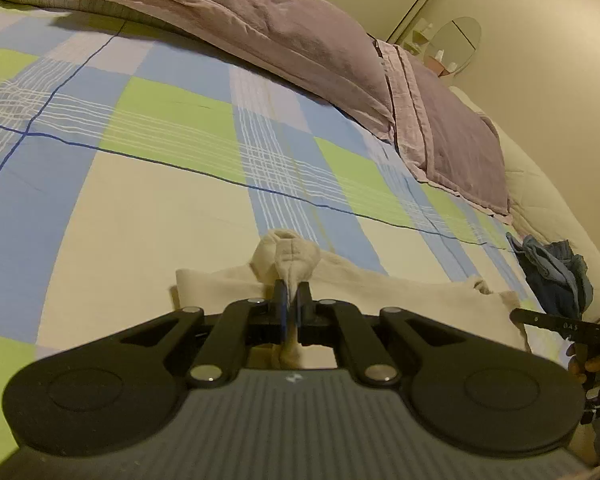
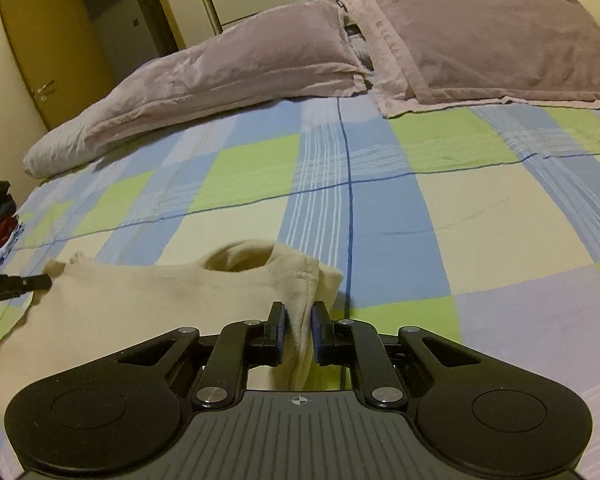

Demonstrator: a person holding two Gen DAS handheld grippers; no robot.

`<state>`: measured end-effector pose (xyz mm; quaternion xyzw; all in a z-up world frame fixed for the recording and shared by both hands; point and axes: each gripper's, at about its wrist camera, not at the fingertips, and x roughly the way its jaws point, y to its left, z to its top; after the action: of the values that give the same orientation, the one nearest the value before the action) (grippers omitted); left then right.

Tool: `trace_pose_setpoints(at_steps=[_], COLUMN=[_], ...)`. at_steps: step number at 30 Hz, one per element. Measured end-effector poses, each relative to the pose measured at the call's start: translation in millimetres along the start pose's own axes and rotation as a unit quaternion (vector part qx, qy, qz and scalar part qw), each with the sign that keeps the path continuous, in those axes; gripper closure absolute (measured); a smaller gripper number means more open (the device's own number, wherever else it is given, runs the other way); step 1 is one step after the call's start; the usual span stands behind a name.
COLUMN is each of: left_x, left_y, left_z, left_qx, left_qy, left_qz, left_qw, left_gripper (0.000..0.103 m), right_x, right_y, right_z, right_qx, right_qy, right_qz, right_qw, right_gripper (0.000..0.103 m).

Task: Fold clothes

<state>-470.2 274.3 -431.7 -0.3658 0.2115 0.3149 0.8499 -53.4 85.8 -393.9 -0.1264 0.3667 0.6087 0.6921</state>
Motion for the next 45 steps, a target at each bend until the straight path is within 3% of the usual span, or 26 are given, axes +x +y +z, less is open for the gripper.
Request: trace_pose_setpoints(at_steps=[5, 6, 10, 13, 20, 23, 25, 26, 27, 28, 30, 31, 33, 37, 41, 43, 45], left_x=[-3.1, -5.4, -19.1, -17.6, 3.5, 15.2, 8.6, 1.3, -6.3, -14.2, -26.2, -25.1, -13.3, 36.0, 52.3, 40.1, 14.2], left_y=[-1.0, -1.7, 0.6, 4.8, 11.7, 17.6, 14.4, 12.1, 10.0, 6.5, -3.9, -12.2, -31.0, -42.6, -35.9, -41.6, -49.9], left_z=[-1.8, -1.5, 4.1, 8.9, 8.5, 7.3, 9.8, 11.6, 12.6, 13.2, 14.9, 15.7, 15.9, 6.3, 3.5, 7.9, 6.6], left_qx=[0.002, 0.001, -0.012, -0.020, -0.018, -0.028, -0.024, -0.026, -0.031, -0.033, -0.023, -0.002, 0.050, 0.113, 0.130, 0.131, 0.131], left_qy=[-0.006, -0.012, -0.054, -0.065, -0.052, -0.028, -0.044, -0.061, -0.078, -0.094, -0.110, -0.097, -0.062, 0.006, 0.001, -0.012, -0.035], left_qz=[-0.003, -0.006, -0.018, -0.002, 0.040, 0.064, 0.082, 0.089, 0.097, 0.099, 0.088, 0.076, 0.065, 0.097, 0.114, 0.125, 0.129], left_qw=[1.0000, 0.9999, 0.9983, 0.9977, 0.9977, 0.9971, 0.9953, 0.9938, 0.9917, 0.9901, 0.9898, 0.9923, 0.9947, 0.9889, 0.9850, 0.9834, 0.9823], left_gripper=[0.102, 0.102, 0.102, 0.102, 0.101, 0.094, 0.088, 0.083, 0.084, 0.084, 0.089, 0.094, 0.095, 0.095, 0.095, 0.096, 0.095], right_x=[-3.3, -5.5, -14.8, -9.2, 28.1, 44.1, 47.5, 43.0, 36.2, 29.3, 20.7, 16.8, 14.6, 50.2, 80.1, 72.2, 47.7], right_y=[5.7, 9.2, 19.9, 17.7, 13.3, 11.5, 12.5, 15.4, 19.4, 23.3, 35.0, 41.2, 54.0, 68.1, 48.9, 41.3, 39.3], right_z=[-0.2, -0.4, 2.3, 10.8, 22.2, 20.9, 20.6, 20.7, 20.9, 21.1, 20.4, 20.0, 18.9, 14.0, 8.0, 11.9, 14.2], right_qx=[-0.008, -0.018, -0.045, -0.042, -0.034, -0.026, -0.024, -0.026, -0.030, -0.034, -0.050, -0.058, -0.080, -0.123, -0.105, -0.076, -0.056], right_qy=[-0.014, -0.021, -0.056, -0.066, -0.039, -0.006, 0.008, -0.001, -0.017, -0.032, -0.049, -0.056, -0.059, -0.011, 0.018, 0.017, -0.010], right_qz=[-0.012, -0.015, -0.017, -0.020, -0.032, -0.050, -0.063, -0.077, -0.093, -0.110, -0.104, -0.097, -0.078, -0.079, -0.109, -0.120, -0.128], right_qw=[1.000, 0.999, 0.997, 0.997, 0.998, 0.998, 0.998, 0.997, 0.995, 0.993, 0.992, 0.992, 0.992, 0.989, 0.988, 0.990, 0.990], right_gripper=[0.092, 0.102, 0.102, 0.102, 0.102, 0.101, 0.094, 0.084, 0.060, 0.053, 0.053, 0.053, 0.053, 0.054, 0.054, 0.054, 0.054])
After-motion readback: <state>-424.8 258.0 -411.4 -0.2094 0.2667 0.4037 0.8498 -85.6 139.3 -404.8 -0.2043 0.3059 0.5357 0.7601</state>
